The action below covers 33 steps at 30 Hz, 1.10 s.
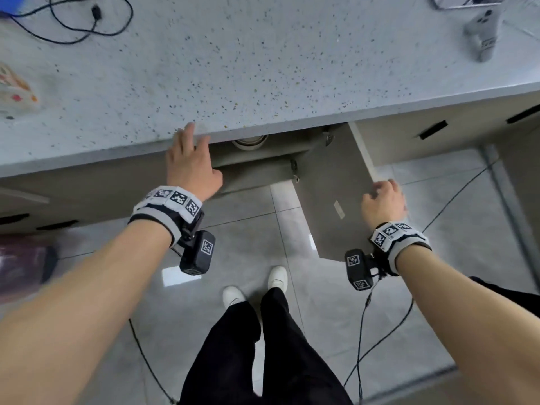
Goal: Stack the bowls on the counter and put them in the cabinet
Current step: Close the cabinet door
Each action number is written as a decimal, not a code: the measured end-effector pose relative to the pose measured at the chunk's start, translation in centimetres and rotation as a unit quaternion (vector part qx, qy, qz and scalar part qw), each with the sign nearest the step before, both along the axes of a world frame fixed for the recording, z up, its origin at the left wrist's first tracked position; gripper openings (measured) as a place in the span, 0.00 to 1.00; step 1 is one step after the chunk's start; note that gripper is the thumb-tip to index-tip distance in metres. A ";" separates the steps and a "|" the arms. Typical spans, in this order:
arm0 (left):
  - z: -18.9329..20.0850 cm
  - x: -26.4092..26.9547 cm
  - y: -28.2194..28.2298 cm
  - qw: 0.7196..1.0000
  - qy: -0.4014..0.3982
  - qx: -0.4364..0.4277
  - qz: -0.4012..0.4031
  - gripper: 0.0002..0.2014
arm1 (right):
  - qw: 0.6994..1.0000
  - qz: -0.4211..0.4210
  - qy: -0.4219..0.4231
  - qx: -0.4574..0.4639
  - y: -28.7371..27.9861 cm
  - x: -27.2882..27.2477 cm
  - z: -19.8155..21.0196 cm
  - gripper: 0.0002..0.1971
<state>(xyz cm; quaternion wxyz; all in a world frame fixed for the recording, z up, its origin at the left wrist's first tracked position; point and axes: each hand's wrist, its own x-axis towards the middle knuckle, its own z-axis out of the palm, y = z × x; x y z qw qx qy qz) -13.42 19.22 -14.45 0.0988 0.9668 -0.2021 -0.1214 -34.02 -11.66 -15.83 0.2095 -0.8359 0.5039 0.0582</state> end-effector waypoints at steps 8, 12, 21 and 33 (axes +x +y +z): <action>0.2 1.5 1.9 0.995 0.055 0.085 0.002 0.38 | 0.991 -0.008 0.064 0.114 -1.2 -1.4 0.1 0.16; 0.4 1.6 1.2 0.991 0.082 0.110 0.004 0.39 | 0.990 0.023 0.084 0.108 0.6 -1.1 -0.1 0.18; 1.0 1.7 1.3 0.988 0.079 0.136 -0.009 0.34 | 0.987 0.026 0.037 0.154 6.2 1.9 2.0 0.24; 1.1 1.4 1.4 0.989 0.109 0.094 -0.011 0.19 | 0.909 -0.048 -0.103 0.401 10.7 12.9 -0.1 0.09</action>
